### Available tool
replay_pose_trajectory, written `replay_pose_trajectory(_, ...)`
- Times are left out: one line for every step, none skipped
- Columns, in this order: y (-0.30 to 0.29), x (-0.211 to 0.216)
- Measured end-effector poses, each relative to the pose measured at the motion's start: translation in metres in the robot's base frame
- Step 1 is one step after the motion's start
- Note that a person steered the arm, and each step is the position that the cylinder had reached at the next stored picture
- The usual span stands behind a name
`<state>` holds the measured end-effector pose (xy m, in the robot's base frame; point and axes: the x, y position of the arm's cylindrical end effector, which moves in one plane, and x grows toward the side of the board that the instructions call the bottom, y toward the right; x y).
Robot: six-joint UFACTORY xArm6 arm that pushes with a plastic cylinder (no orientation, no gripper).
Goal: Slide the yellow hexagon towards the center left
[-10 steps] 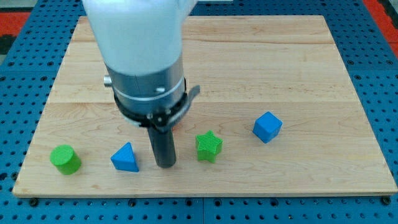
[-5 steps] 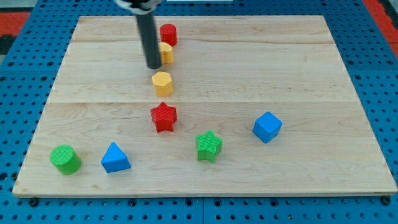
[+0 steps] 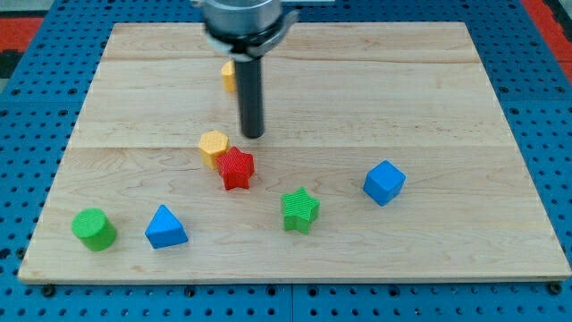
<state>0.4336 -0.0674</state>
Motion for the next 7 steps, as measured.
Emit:
replay_pose_trajectory(-0.045,0.011)
replay_pose_trajectory(-0.114,-0.036)
replay_pose_trajectory(-0.118,0.026)
replay_pose_trajectory(-0.110,0.083)
replay_pose_trajectory(-0.063,0.086)
replay_pose_trajectory(-0.041,0.077)
replay_pose_trajectory(-0.093,0.041)
